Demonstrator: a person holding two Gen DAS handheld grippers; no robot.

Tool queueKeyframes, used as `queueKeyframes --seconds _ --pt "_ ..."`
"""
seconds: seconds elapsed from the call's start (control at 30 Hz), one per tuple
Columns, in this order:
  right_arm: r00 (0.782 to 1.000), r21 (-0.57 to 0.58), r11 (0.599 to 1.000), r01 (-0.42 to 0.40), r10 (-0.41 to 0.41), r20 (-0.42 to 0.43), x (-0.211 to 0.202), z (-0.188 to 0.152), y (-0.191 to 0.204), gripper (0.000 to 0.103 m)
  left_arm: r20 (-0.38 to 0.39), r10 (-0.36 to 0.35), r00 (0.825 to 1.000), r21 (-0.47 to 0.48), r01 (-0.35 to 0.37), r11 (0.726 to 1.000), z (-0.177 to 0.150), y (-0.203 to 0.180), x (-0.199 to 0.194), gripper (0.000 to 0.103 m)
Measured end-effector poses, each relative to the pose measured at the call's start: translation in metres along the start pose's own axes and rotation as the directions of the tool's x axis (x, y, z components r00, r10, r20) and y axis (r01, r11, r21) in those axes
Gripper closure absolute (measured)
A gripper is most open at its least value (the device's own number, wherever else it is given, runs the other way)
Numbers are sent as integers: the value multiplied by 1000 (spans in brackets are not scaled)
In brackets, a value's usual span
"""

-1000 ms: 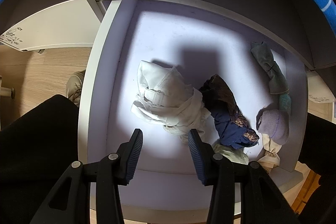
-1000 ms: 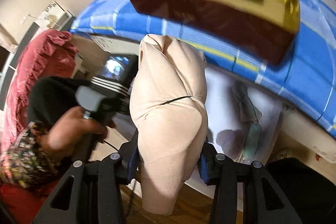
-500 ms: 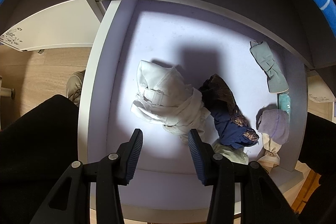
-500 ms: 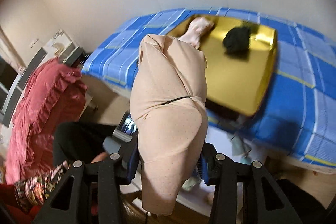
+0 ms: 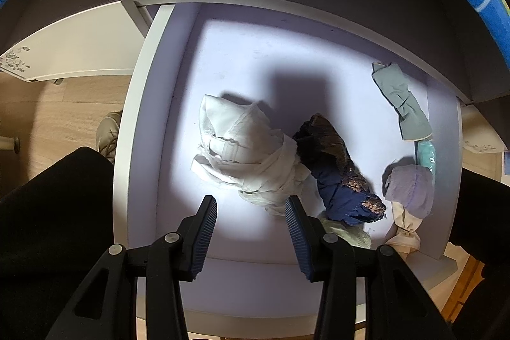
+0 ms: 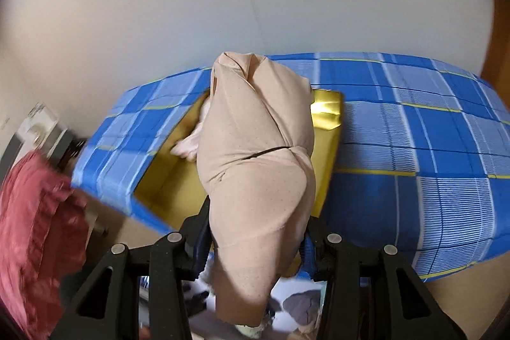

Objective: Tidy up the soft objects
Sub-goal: 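Lower the beige stocking into the gold box and open the right gripper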

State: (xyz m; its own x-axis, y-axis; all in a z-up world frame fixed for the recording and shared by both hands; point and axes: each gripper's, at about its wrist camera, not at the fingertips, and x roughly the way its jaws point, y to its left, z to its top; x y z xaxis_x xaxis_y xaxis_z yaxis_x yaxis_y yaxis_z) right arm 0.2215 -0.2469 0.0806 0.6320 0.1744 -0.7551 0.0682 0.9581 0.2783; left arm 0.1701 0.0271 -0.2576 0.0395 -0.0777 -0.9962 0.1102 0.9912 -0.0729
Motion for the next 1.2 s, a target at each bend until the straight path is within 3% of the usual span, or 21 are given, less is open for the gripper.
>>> queueKeyframes --seconds 0.17,0.33,0.57,0.8,0.97,1.03,1.07,1.2 --pt "992 32 992 119 -117 -38 35 22 -2 56 11 4 1000 5 -4 1000 0 -1 -3 58" --pt "982 98 979 181 -175 -70 64 36 -6 56 16 4 1000 14 -4 1000 1 -2 -4 58" --pt "943 119 936 332 -324 -80 104 57 -15 51 14 -7 1000 21 7 1000 2 -6 -5 58" --pt "937 12 937 348 -347 -38 99 57 -10 48 14 -14 1000 19 14 1000 2 -6 -5 58" --pt "943 -80 944 321 -326 -71 101 46 0 58 21 -11 1000 31 10 999 2 -9 -6 58" --pt "928 -146 926 347 -362 -88 108 42 6 59 20 -10 1000 34 10 999 2 -9 -6 58" --pt "909 -194 903 383 -406 -95 114 41 10 59 18 -11 1000 33 10 999 1 -8 -6 58" --pt "884 -234 874 427 -458 -98 126 43 8 64 21 -13 1000 18 12 1000 3 -5 -6 58"
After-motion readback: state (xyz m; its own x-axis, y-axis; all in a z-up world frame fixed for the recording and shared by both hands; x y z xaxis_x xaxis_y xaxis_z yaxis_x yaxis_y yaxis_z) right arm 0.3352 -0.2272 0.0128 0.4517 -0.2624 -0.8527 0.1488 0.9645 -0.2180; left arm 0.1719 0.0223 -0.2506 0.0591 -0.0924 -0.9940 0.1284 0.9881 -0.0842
